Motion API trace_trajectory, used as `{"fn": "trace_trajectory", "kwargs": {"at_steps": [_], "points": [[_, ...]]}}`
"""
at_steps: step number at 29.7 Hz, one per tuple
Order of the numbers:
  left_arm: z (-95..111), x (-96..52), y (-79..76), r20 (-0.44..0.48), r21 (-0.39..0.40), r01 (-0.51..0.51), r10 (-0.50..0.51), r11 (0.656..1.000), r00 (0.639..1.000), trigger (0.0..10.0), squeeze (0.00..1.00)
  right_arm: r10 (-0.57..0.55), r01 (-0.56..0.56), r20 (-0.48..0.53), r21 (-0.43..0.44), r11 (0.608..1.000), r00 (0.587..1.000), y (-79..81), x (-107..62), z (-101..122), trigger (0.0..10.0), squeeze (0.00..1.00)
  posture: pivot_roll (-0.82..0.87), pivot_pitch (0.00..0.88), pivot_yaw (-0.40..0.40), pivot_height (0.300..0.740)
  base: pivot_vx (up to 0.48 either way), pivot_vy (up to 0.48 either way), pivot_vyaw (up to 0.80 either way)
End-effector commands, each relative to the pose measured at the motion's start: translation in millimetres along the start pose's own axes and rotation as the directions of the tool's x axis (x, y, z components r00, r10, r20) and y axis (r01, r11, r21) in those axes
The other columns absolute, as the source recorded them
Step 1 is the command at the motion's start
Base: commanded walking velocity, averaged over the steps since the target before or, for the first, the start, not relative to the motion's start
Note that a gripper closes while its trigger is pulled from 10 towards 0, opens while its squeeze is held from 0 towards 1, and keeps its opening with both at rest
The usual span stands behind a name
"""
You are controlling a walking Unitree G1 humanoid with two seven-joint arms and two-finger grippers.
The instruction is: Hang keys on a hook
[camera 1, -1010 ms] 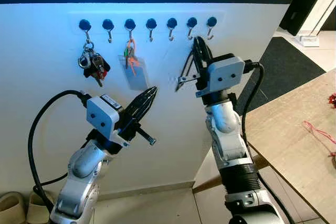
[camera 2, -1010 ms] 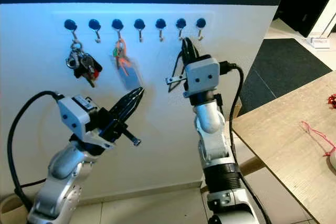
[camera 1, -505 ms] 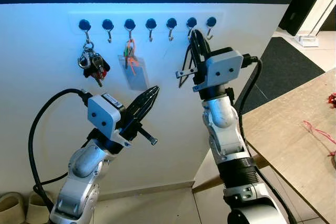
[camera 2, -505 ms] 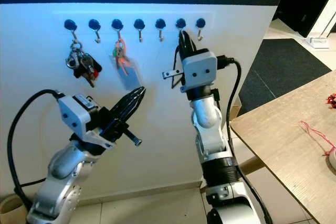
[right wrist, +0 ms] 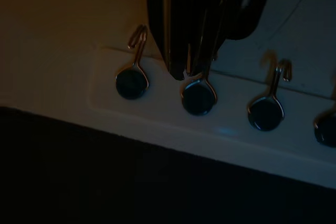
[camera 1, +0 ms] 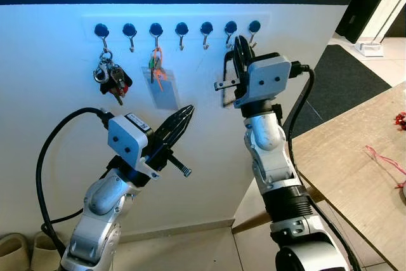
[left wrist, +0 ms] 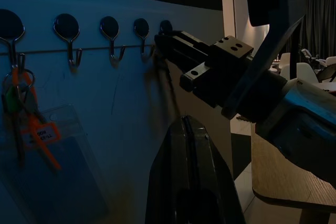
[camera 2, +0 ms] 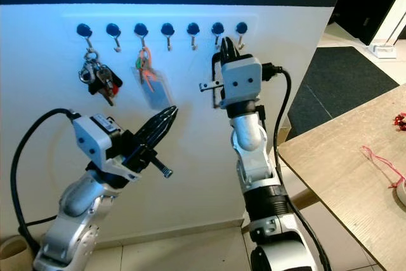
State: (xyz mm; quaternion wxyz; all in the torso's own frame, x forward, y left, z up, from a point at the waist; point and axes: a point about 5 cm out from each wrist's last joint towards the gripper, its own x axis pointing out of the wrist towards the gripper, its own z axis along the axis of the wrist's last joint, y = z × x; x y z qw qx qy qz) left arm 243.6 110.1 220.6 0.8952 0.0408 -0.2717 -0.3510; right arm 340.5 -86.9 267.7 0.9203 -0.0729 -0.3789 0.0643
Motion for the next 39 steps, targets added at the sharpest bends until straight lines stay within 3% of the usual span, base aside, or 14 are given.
{"fn": "trace_trajectory", "kwargs": {"at_steps": [1, 18, 29, 39], "points": [[1, 1.3, -3.1, -0.003, 0.007, 0.023, -0.023, 1.0, 1.0, 10.0, 0.0, -0.018, 0.018, -0.005, -0.007, 1.0, 1.0, -3.6, 2.5, 0, 10.0, 0.0, 0.06, 0.076, -0.063, 0.74, 0.0, 0.0, 0.0], [1, 1.8, -4.6, -0.009, 0.019, 0.042, -0.041, 0.999, 0.999, 10.0, 0.0, -0.034, 0.033, -0.088, -0.008, 0.999, 0.996, -8.1, -11.3, -16, 10.0, 0.0, 0.06, 0.077, -0.06, 0.74, 0.0, 0.0, 0.0], [0, 2.5, -5.0, -0.01, 0.024, 0.046, -0.045, 0.999, 0.999, 10.0, 0.0, -0.012, 0.017, -0.133, 0.037, 0.999, 0.991, -2.1, -21.1, -25, 10.0, 0.0, 0.06, 0.08, -0.06, 0.74, 0.0, 0.0, 0.0], [5, 5.7, -2.8, 0.017, 0.027, 0.036, -0.037, 0.999, 0.999, 10.0, 0.0, 0.03, -0.033, 0.029, 0.119, 0.992, 0.999, 7.5, -9.8, 1, 10.0, 0.0, 0.06, 0.081, -0.059, 0.74, 0.0, 0.0, 0.0]]}}
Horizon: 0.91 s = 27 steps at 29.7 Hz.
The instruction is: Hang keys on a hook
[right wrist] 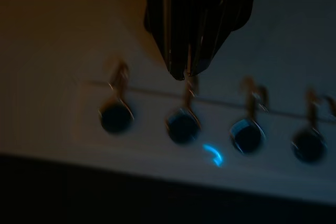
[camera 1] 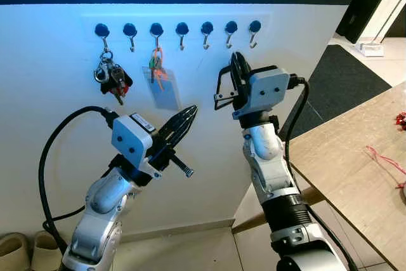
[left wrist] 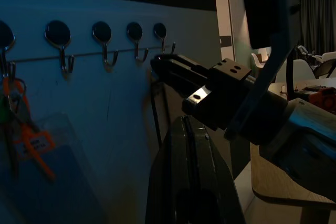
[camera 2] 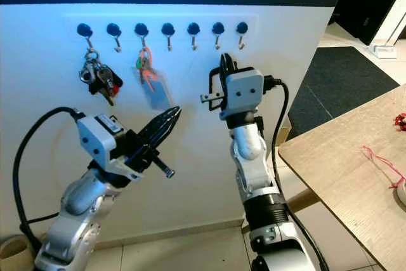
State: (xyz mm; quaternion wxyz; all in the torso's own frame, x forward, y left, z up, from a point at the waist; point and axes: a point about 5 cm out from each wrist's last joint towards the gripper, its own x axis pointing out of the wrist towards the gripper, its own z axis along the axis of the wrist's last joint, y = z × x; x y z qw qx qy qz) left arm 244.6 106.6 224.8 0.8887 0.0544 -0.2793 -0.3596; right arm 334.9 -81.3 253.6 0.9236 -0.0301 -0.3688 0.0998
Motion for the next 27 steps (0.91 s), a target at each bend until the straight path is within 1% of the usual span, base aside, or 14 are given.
{"fn": "trace_trajectory", "kwargs": {"at_steps": [1, 4, 8, 12, 18, 23, 27], "points": [[3, 1.0, -1.8, 0.009, 0.001, 0.01, -0.01, 1.0, 1.0, 10.0, 0.0, -0.001, 0.0, 0.037, 0.012, 1.0, 0.999, -0.3, 2.8, 6, 10.0, 0.0, 0.06, 0.081, -0.059, 0.74, 0.0, 0.0, 0.0], [2, 3.7, -4.7, 0.015, -0.007, 0.021, -0.021, 1.0, 1.0, 10.0, 0.0, 0.031, -0.034, 0.076, 0.044, 0.998, 0.997, 5.0, 8.1, 13, 10.0, 0.0, 0.06, 0.084, -0.061, 0.74, 0.0, 0.0, 0.0], [2, 4.2, -5.9, 0.015, -0.009, 0.024, -0.024, 1.0, 1.0, 10.0, 0.0, 0.046, -0.052, 0.101, 0.054, 0.997, 0.994, 7.0, 10.2, 18, 10.0, 0.0, 0.06, 0.084, -0.06, 0.74, 0.0, 0.0, 0.0], [2, 4.4, -5.6, 0.016, -0.009, 0.024, -0.024, 1.0, 1.0, 10.0, 0.0, 0.032, -0.037, 0.114, 0.046, 0.998, 0.993, 4.3, 13.1, 21, 10.0, 0.0, 0.06, 0.084, -0.061, 0.74, 0.0, 0.0, 0.0], [3, 4.8, -5.0, 0.018, -0.007, 0.025, -0.025, 1.0, 1.0, 10.0, 0.0, 0.022, -0.026, 0.106, 0.042, 0.999, 0.994, -0.1, 19.1, 20, 10.0, 0.0, 0.06, 0.085, -0.059, 0.74, 0.0, 0.0, 0.0], [3, 4.7, -5.1, 0.017, -0.006, 0.026, -0.026, 1.0, 1.0, 10.0, 0.0, 0.022, -0.027, 0.11, 0.041, 0.999, 0.994, -1.1, 21.0, 21, 10.0, 0.0, 0.06, 0.086, -0.06, 0.74, 0.0, 0.0, 0.0], [3, 4.7, -5.1, 0.015, -0.005, 0.028, -0.028, 1.0, 0.999, 10.0, 0.0, 0.002, -0.006, 0.104, 0.029, 1.0, 0.995, -4.4, 21.6, 20, 10.0, 0.0, 0.06, 0.087, -0.06, 0.74, 0.0, 0.0, 0.0]]}}
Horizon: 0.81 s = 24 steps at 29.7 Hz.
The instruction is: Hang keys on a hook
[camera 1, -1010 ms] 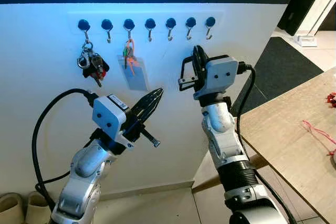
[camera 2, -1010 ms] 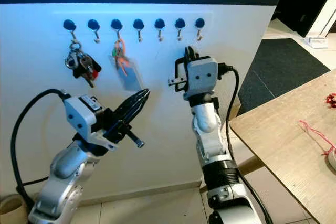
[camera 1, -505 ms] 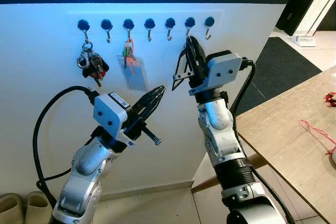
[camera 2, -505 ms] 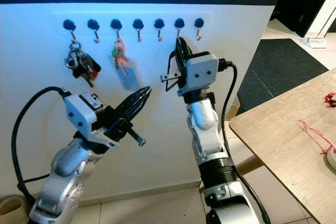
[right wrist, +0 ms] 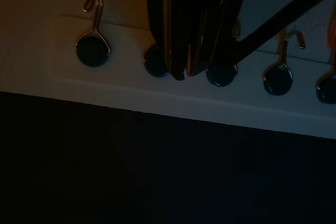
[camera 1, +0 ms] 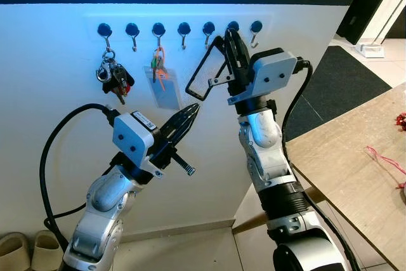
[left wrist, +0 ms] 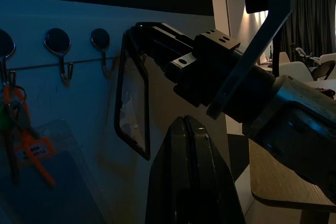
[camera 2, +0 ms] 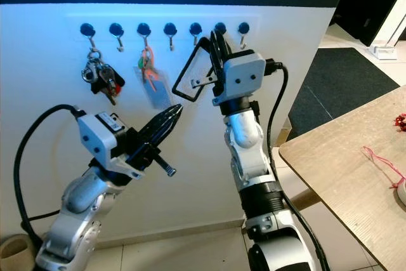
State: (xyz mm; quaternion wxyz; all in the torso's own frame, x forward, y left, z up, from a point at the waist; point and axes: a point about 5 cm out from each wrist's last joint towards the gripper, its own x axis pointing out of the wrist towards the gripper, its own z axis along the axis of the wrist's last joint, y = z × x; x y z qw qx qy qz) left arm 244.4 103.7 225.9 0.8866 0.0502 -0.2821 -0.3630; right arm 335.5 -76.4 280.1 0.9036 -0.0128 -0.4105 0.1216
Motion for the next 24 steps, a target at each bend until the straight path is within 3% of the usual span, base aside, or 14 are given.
{"fn": "trace_trajectory", "kwargs": {"at_steps": [1, 24], "points": [[2, 2.5, -3.2, 0.006, 0.002, 0.023, -0.023, 1.0, 1.0, 10.0, 0.0, -0.024, 0.024, 0.008, -0.01, 1.0, 1.0, -5.7, 2.3, 2, 10.0, 0.0, 0.06, 0.087, -0.06, 0.74, 0.0, 0.0, 0.0], [1, 4.3, -3.8, -0.004, 0.009, 0.042, -0.042, 0.999, 0.999, 10.0, 0.0, -0.099, 0.098, -0.061, -0.022, 0.995, 0.993, -16.1, -16.8, -7, 10.0, 0.0, 0.06, 0.098, -0.051, 0.74, 0.0, 0.0, 0.0]]}}
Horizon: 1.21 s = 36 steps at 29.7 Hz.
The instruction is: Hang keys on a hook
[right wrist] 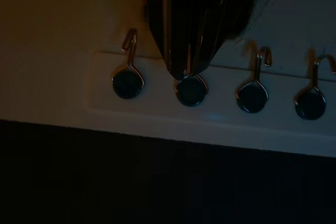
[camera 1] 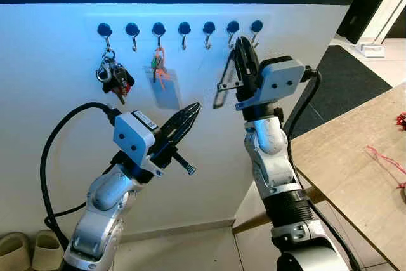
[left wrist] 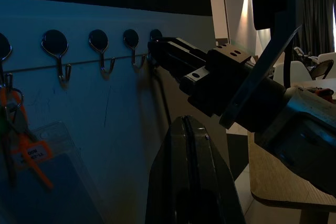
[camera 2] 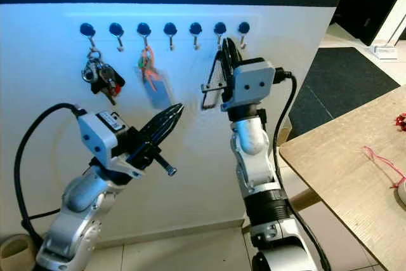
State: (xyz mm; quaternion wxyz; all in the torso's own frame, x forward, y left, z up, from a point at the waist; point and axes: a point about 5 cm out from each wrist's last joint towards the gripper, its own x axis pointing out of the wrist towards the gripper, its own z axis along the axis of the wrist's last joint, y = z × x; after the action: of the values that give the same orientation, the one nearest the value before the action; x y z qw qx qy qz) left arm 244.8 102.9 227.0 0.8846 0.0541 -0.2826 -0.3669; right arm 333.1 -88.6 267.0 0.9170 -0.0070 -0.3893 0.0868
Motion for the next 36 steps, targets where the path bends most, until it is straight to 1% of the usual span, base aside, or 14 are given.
{"fn": "trace_trajectory", "kwargs": {"at_steps": [1, 9, 16, 18, 20, 23, 29, 36], "points": [[1, 3.1, -3.8, -0.004, 0.004, 0.032, -0.032, 0.999, 0.999, 10.0, 0.0, -0.032, 0.032, -0.022, -0.008, 0.999, 0.999, -7.6, -2.8, -3, 10.0, 0.0, 0.06, 0.099, -0.05, 0.74, 0.0, 0.0, 0.0], [0, 3.1, -4.3, -0.007, 0.004, 0.033, -0.033, 0.999, 0.999, 10.0, 0.0, -0.05, 0.049, -0.097, -0.011, 0.999, 0.994, -12.9, -4.9, -14, 10.0, 0.0, 0.06, 0.1, -0.05, 0.74, 0.0, 0.0, 0.0], [0, 3.5, -4.8, -0.01, 0.006, 0.035, -0.035, 0.999, 0.999, 10.0, 0.0, -0.043, 0.044, -0.13, 0.002, 0.999, 0.991, -11.4, -6.3, -18, 10.0, 0.0, 0.06, 0.102, -0.051, 0.74, 0.0, 0.0, 0.0], [0, 3.7, -4.8, -0.009, 0.007, 0.035, -0.034, 0.999, 0.999, 10.0, 0.0, -0.042, 0.043, -0.124, 0.007, 0.999, 0.991, -11.0, -6.1, -17, 10.0, 0.0, 0.06, 0.101, -0.051, 0.74, 0.0, 0.0, 0.0], [1, 3.9, -4.2, -0.008, 0.008, 0.033, -0.033, 0.999, 0.999, 10.0, 0.0, -0.025, 0.027, -0.081, 0.027, 0.999, 0.996, -8.2, -3.3, -11, 10.0, 0.0, 0.06, 0.102, -0.052, 0.74, 0.0, 0.0, 0.0], [1, 3.7, -4.1, -0.007, 0.009, 0.032, -0.032, 0.999, 0.999, 10.0, 0.0, -0.011, 0.012, -0.055, 0.033, 0.999, 0.998, -5.9, -1.5, -6, 10.0, 0.0, 0.05, 0.101, -0.052, 0.74, 0.0, 0.0, 0.0], [1, 3.8, -4.8, -0.004, 0.007, 0.034, -0.034, 0.999, 0.999, 10.0, 0.0, 0.007, -0.006, -0.016, 0.044, 0.999, 1.0, -1.0, 0.2, 0, 10.0, 0.0, 0.06, 0.099, -0.057, 0.74, 0.0, 0.0, 0.0], [2, 3.6, -4.9, 0.0, 0.007, 0.033, -0.033, 0.999, 0.999, 10.0, 0.0, 0.001, -0.001, 0.005, 0.042, 0.999, 1.0, -0.9, 1.5, 3, 10.0, 0.0, 0.06, 0.095, -0.056, 0.74, 0.0, 0.0, 0.0]]}}
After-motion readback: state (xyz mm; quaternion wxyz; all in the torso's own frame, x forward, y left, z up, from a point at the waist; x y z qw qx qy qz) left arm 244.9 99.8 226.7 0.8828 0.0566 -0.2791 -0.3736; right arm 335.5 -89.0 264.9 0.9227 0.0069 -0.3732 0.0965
